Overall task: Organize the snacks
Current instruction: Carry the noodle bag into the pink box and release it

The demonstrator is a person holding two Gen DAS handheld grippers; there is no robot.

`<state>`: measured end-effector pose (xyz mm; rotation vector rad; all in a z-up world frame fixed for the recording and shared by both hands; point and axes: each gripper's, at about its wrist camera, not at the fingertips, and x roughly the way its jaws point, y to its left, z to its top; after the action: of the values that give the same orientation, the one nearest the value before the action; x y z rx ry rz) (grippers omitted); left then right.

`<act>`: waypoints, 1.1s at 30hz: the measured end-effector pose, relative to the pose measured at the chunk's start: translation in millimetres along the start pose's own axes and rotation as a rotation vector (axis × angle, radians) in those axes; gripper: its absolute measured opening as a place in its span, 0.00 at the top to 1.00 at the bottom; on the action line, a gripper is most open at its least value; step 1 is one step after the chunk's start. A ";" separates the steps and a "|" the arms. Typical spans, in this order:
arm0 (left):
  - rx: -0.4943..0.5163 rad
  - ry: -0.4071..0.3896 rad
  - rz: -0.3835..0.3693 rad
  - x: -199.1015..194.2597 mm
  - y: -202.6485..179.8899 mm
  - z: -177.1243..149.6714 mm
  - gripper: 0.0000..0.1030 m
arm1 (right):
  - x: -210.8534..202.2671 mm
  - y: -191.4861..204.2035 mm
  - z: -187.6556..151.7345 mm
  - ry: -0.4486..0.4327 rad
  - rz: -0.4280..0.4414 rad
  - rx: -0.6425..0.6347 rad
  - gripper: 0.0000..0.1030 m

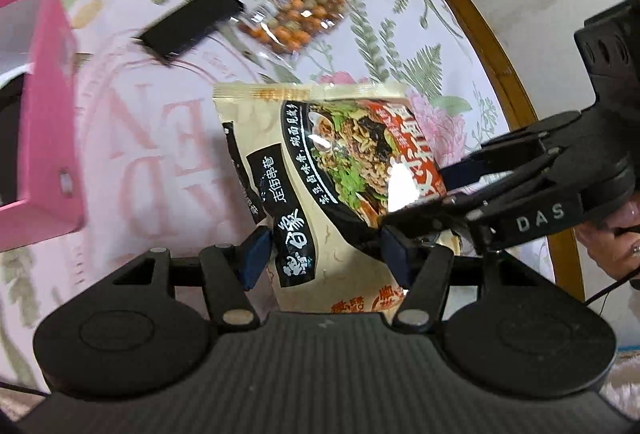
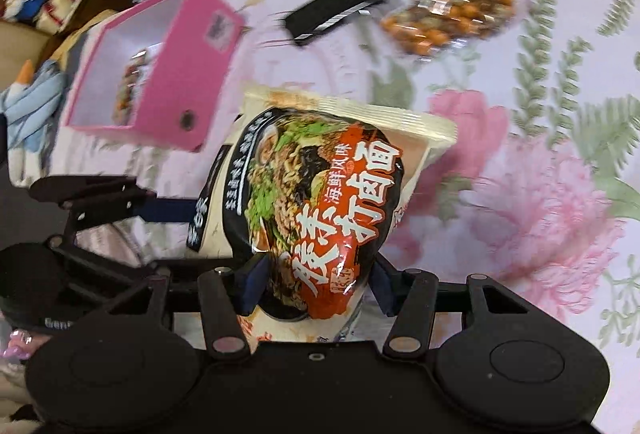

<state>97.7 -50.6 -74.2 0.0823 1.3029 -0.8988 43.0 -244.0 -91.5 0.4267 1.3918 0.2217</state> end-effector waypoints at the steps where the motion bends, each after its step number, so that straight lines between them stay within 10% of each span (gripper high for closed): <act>1: -0.002 -0.015 0.008 -8.9 4.3 -2.6 0.43 | -0.9 7.2 -0.6 -0.001 0.009 -0.009 0.43; 20: -0.141 -0.296 0.166 -154.1 128.4 -37.1 0.43 | 17.4 159.0 69.7 -0.188 0.144 -0.312 0.53; 33: -0.242 -0.350 0.251 -119.0 232.4 2.2 0.44 | 88.1 191.7 137.9 -0.257 0.107 -0.302 0.53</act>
<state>242.7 166.5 -70.0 -0.0958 1.0363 -0.5092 212.1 -57.8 -74.6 0.2676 1.0637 0.4432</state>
